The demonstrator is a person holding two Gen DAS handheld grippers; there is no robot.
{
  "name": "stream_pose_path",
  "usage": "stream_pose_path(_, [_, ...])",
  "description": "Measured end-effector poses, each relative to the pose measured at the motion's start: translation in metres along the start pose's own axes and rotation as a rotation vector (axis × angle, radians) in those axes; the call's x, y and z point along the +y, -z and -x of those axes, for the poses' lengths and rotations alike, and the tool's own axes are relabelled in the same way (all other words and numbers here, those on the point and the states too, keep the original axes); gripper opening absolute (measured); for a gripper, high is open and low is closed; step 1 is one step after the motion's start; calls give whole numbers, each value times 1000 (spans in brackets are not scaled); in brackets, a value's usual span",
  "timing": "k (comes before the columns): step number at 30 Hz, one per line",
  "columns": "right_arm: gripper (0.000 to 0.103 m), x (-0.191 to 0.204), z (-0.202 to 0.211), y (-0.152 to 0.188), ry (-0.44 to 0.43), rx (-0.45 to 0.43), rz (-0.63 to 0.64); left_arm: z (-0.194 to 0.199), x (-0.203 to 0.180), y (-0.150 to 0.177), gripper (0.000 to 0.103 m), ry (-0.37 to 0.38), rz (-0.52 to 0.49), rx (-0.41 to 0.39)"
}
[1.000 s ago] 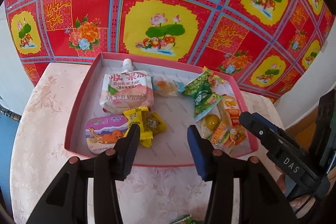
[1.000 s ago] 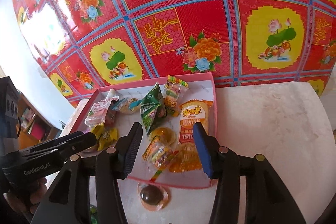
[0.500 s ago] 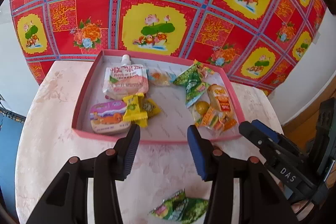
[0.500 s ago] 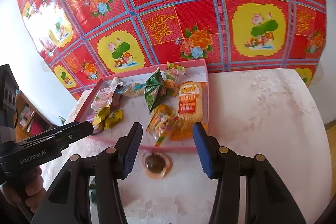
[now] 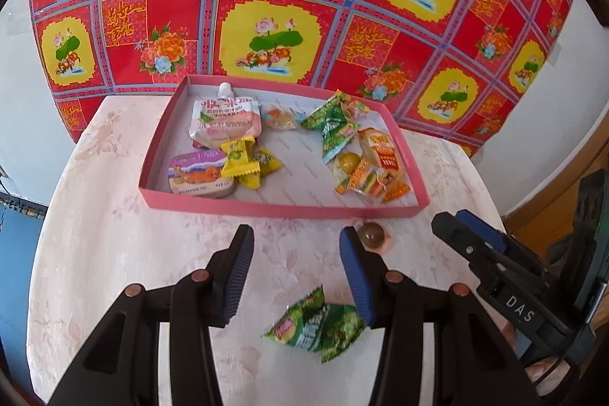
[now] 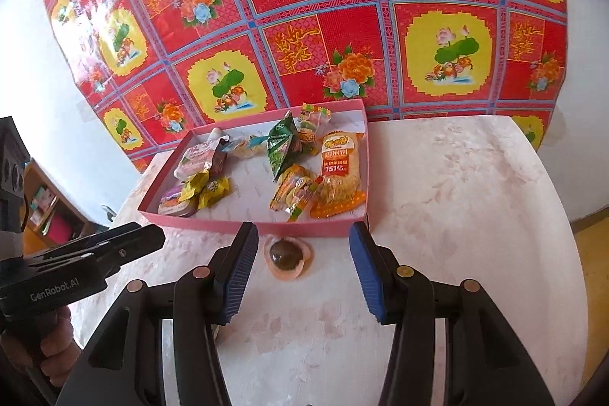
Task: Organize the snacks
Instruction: 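Move the left gripper to the green pea snack bag and close on it, then lift the green bag with the left gripper while the right closes on the brown jelly cup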
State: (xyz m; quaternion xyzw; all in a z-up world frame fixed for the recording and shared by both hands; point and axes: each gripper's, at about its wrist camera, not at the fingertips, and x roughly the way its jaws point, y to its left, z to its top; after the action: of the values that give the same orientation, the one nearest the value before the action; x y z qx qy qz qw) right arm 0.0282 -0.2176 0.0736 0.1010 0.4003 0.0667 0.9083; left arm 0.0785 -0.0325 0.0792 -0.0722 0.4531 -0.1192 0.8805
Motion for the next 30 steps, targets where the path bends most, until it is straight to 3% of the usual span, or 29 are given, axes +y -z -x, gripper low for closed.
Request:
stream_pose_path(14, [51, 1, 10, 21, 21, 23, 13, -5, -4, 34, 49, 44, -21, 78])
stream_pose_path(30, [51, -7, 11, 28, 25, 36, 5, -22, -27, 55, 57, 23, -118, 145])
